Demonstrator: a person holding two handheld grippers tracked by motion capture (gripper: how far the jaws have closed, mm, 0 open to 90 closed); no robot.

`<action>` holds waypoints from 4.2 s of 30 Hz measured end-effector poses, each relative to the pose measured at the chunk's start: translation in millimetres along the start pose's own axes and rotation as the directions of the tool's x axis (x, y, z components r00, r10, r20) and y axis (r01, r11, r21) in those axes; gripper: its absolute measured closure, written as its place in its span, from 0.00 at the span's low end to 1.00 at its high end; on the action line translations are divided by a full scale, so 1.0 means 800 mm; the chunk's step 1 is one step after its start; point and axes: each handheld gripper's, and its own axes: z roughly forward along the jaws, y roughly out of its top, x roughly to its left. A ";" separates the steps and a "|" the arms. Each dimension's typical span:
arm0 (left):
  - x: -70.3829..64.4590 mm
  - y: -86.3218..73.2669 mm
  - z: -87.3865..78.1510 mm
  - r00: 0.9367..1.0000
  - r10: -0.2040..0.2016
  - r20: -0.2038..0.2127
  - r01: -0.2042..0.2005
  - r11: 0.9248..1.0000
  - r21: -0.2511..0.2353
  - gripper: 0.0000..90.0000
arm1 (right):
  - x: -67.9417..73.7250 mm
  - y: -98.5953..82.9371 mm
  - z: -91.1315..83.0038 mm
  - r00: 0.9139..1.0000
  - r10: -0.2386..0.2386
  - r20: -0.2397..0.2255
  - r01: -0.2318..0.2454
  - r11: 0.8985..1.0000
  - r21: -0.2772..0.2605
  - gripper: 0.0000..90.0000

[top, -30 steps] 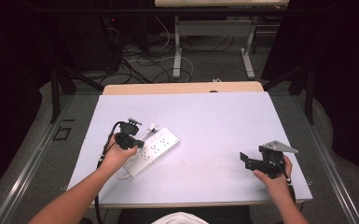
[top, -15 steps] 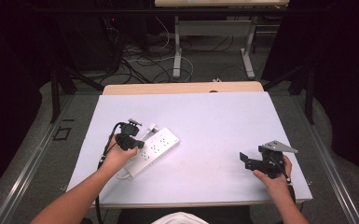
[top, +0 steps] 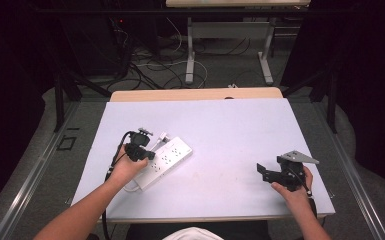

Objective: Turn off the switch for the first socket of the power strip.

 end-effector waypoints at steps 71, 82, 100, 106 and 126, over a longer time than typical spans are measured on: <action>0.020 -0.009 -0.072 0.998 -0.020 0.058 0.031 0.979 -0.203 0.59 | -0.002 -0.001 0.000 1.000 0.008 0.000 -0.008 1.000 0.008 0.16; 0.020 -0.027 -0.087 0.998 -0.032 0.062 0.049 0.957 -0.286 0.55 | -0.002 -0.001 0.000 1.000 0.009 0.010 -0.009 1.000 0.003 0.16; 0.013 -0.057 -0.114 0.993 -0.080 0.081 0.107 0.908 -0.406 0.00 | -0.002 -0.001 0.000 1.000 0.003 0.001 -0.003 1.000 0.004 0.16; 0.023 -0.075 -0.124 0.990 -0.108 0.086 0.135 0.881 -0.453 0.00 | -0.001 -0.001 0.000 1.000 0.002 -0.005 -0.002 1.000 0.004 0.16; 0.058 -0.135 -0.107 0.956 -0.279 0.087 0.284 0.814 -0.507 0.00 | 0.000 -0.001 -0.001 1.000 0.004 -0.002 -0.004 1.000 0.007 0.16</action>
